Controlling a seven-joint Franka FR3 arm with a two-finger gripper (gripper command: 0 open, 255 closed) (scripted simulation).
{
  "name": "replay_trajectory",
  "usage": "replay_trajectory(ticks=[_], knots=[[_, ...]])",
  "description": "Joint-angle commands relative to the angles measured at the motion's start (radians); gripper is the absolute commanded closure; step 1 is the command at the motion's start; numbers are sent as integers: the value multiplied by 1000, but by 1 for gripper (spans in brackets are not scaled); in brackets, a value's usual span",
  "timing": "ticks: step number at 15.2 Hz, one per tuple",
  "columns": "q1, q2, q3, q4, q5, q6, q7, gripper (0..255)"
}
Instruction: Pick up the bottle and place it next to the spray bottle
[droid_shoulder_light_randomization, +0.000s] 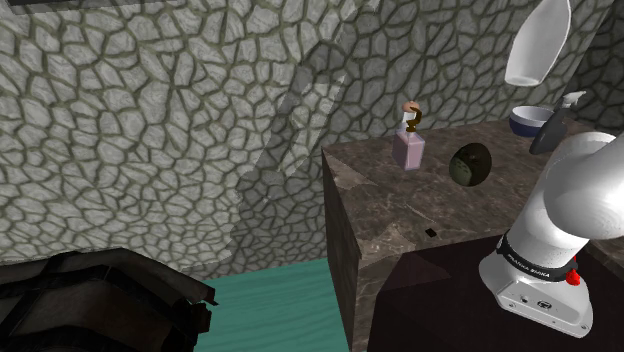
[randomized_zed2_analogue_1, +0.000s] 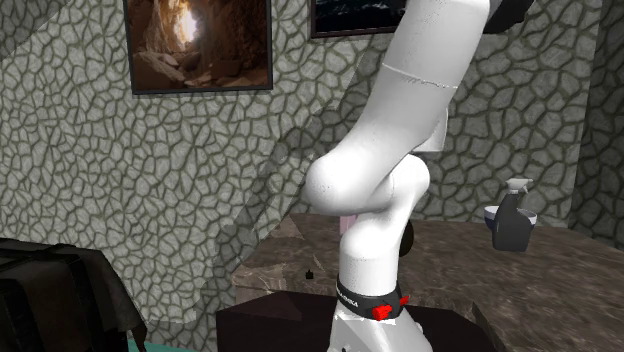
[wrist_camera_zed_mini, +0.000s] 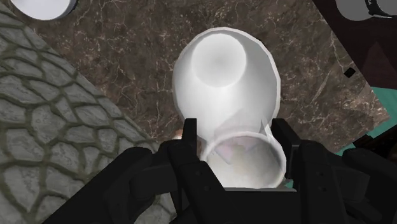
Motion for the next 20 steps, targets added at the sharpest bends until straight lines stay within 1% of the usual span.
replay_trajectory(ticks=[1, 3, 4, 5, 6, 7, 8, 9, 10, 14, 18, 20], knots=[[26, 54, -92, 57, 9, 11, -74, 255], [67, 125, -210, 130, 40, 17, -152, 255], [96, 168, -285, 169, 65, 20, -196, 255], [135, 219, -380, 212, 101, 22, -246, 255], [193, 285, -512, 257, 157, 24, -307, 255], [351, 374, -776, 307, 245, 23, -387, 255], [596, 284, -934, 368, 148, 0, -341, 255], [785, 258, -1114, 434, 129, -19, -349, 255], [841, 154, -1053, 503, 7, -57, -301, 255], [676, 221, -985, 355, 86, 41, -332, 255], [520, 290, -915, 234, 162, 125, -374, 255], [433, 328, -871, 180, 202, 164, -399, 255]])
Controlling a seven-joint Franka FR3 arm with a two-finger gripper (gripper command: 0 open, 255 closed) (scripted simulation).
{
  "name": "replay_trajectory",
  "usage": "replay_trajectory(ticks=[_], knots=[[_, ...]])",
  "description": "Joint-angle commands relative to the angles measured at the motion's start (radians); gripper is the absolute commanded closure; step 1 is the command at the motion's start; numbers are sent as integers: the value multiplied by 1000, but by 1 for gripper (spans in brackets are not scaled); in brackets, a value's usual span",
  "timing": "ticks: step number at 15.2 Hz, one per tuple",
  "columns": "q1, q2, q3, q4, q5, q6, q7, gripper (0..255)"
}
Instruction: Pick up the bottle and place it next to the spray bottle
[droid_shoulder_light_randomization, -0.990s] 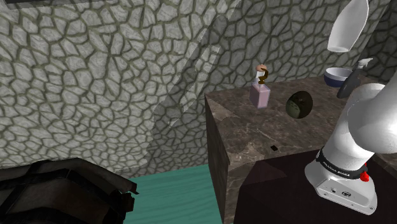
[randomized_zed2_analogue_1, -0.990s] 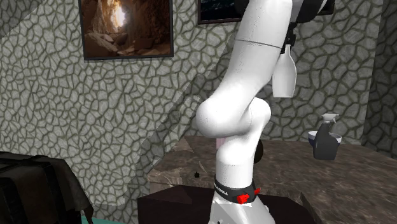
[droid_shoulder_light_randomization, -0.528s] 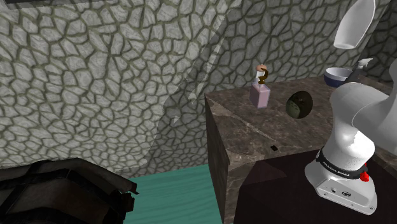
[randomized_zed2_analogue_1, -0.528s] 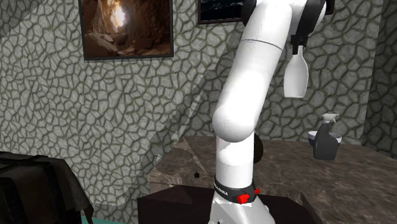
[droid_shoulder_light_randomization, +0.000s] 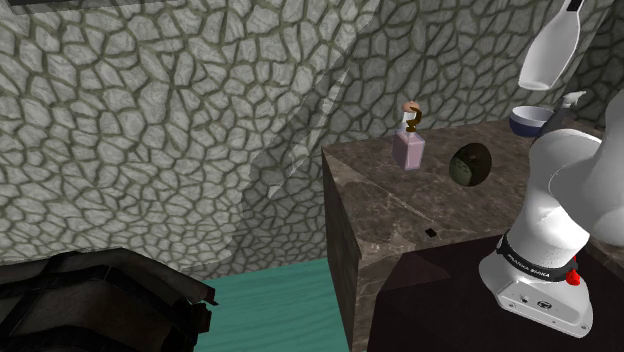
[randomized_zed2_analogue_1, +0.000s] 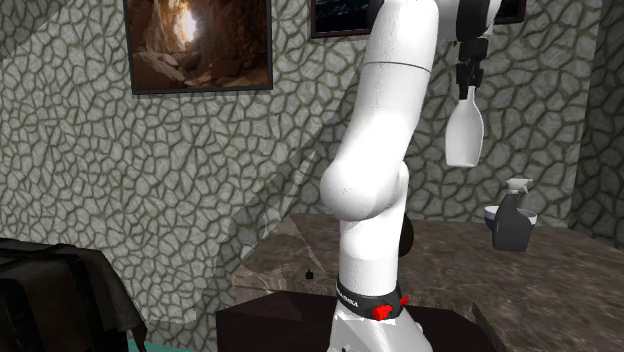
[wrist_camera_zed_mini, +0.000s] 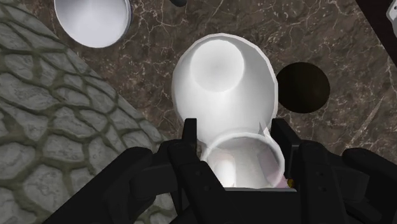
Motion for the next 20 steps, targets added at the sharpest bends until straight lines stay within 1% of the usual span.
replay_trajectory(ticks=[1, 2, 3, 4, 5, 6, 8, 11, 15, 20], knots=[[-99, 42, 53, -57, 45, 42, -28, 255], [-157, 62, 91, -81, 66, 60, -43, 255], [-227, 77, 145, -105, 82, 77, -54, 255], [-292, 76, 209, -128, 82, 93, -54, 255], [-331, 61, 258, -150, 68, 107, -44, 255], [-343, 36, 288, -171, 43, 121, -26, 255], [-373, 6, 337, -212, 15, 148, -6, 255], [-403, -29, 384, -270, -16, 189, 17, 255], [-431, -62, 421, -342, -45, 241, 38, 255], [-453, -89, 443, -424, -69, 307, 55, 255]])
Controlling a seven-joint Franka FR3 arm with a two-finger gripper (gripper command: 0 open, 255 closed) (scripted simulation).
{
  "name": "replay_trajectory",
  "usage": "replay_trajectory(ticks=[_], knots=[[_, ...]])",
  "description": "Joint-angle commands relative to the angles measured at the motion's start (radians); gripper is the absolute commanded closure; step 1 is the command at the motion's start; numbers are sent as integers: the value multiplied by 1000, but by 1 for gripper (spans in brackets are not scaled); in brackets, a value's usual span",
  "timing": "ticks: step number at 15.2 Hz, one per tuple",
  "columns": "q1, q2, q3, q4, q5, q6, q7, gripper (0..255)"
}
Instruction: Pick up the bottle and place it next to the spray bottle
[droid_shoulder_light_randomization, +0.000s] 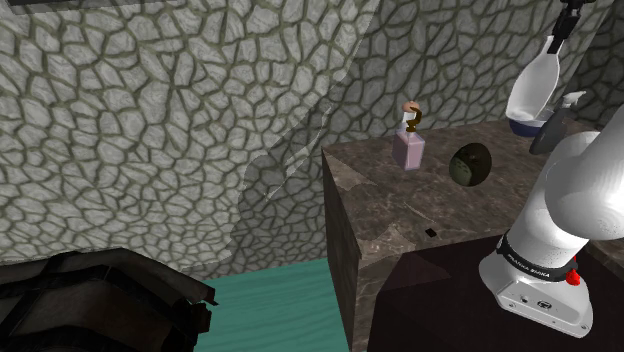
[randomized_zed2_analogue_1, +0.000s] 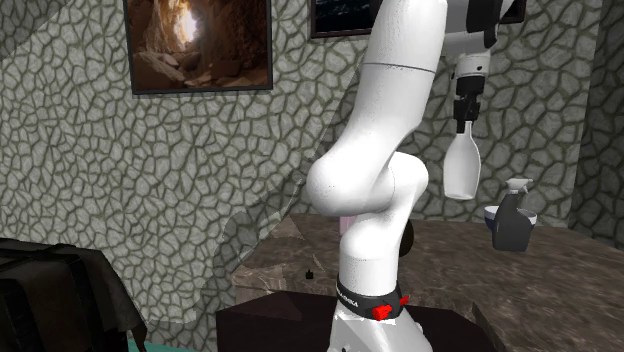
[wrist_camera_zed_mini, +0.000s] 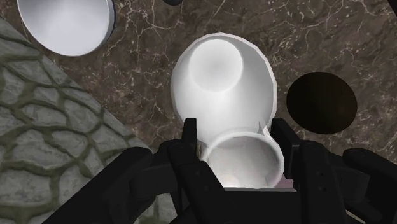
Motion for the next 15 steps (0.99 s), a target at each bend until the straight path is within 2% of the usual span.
replay_trajectory(ticks=[1, 15], knots=[[-10, -12, 9, -36, -11, 29, 7, 255], [-21, -26, -16, -226, -35, 214, 19, 255]])
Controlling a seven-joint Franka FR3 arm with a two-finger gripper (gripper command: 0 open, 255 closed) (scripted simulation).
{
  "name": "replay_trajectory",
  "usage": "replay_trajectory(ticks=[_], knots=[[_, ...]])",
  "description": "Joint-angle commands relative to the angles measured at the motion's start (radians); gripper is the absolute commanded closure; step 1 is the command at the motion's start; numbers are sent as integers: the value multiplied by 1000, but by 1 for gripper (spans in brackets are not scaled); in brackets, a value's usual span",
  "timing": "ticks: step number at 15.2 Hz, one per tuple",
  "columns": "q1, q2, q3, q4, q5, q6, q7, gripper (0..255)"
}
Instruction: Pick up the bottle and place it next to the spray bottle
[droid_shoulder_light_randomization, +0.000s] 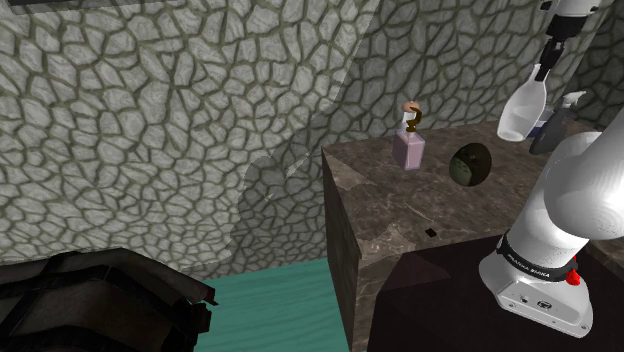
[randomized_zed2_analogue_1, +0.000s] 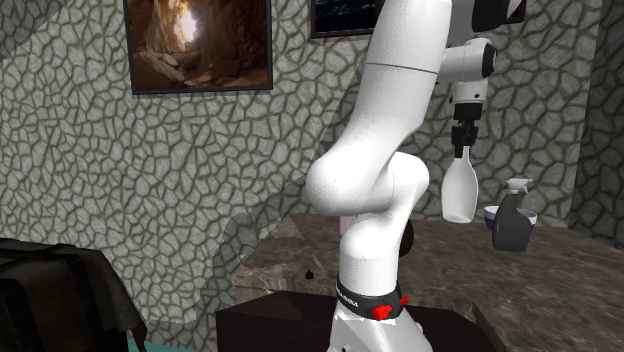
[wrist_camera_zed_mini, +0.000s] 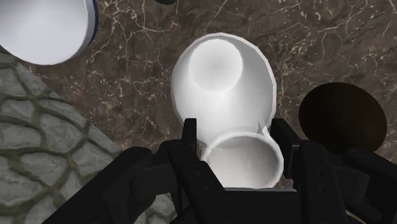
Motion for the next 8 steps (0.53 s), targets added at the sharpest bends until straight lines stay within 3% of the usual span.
replay_trajectory(ticks=[1, 8], knots=[[5, 5, -13, -25, 1, 30, -2, 255], [31, 27, -66, -102, 11, 126, -14, 255]])
